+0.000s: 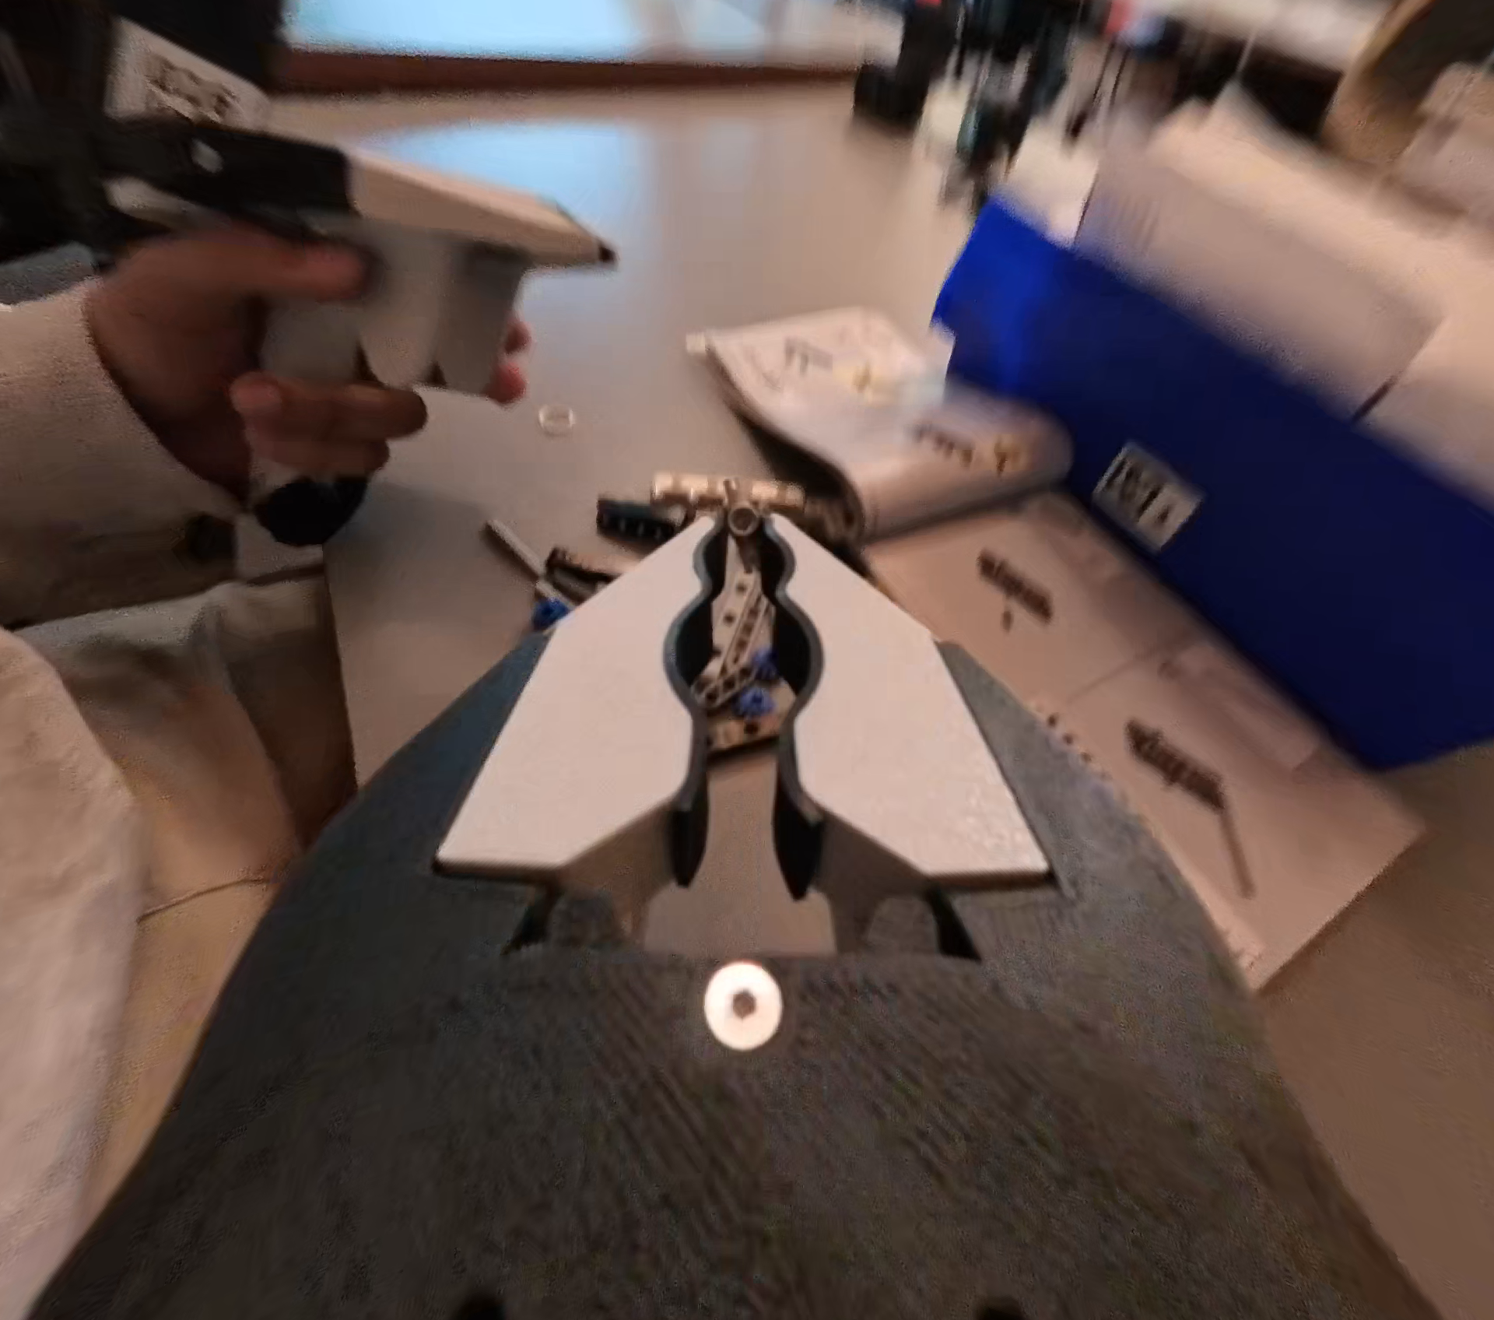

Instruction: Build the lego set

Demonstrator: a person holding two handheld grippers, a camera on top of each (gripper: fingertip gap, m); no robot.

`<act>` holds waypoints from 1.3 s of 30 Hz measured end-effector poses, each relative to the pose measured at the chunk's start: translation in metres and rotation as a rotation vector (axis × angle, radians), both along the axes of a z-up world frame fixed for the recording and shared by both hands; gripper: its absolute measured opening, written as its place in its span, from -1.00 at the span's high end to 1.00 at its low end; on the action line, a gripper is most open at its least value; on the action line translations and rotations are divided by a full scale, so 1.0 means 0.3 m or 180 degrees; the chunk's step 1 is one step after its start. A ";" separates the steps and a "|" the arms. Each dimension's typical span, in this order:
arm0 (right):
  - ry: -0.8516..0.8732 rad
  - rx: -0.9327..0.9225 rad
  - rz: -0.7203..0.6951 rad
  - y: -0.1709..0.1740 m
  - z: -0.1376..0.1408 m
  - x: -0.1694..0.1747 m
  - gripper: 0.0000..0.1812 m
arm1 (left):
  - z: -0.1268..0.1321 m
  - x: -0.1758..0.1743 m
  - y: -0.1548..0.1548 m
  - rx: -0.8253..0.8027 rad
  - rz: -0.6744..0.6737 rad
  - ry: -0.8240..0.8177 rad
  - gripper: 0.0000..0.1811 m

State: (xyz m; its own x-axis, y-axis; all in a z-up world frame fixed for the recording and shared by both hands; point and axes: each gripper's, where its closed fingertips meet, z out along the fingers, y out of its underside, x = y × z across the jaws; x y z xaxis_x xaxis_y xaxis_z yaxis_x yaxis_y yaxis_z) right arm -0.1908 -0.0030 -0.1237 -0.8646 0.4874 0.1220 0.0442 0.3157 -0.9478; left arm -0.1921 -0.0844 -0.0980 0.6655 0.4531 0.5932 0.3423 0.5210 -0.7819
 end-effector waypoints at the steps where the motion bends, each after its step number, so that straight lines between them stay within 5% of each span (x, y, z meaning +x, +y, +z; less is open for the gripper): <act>1: 0.0274 -0.0173 0.0042 0.008 0.034 0.009 0.95 | -0.003 0.001 0.007 -0.0034 -0.0008 0.0003 0.95; 6: 0.0358 -0.0612 0.0077 0.014 0.068 0.034 0.95 | -0.031 0.013 0.056 -0.0271 -0.0138 -0.0005 0.91; 16: 0.0781 -0.0035 -0.0183 0.048 0.063 0.033 0.95 | -0.055 0.033 0.117 -0.0387 -0.0395 -0.0042 0.81; 23: 0.0399 -0.0412 -0.0406 0.119 0.077 0.021 0.95 | -0.046 0.028 0.107 -0.0206 -0.0424 -0.0103 0.81; 39: -0.0106 -0.0749 -0.0025 -0.023 0.066 0.056 0.94 | -0.035 0.072 0.149 -0.0105 -0.0784 -0.0160 0.73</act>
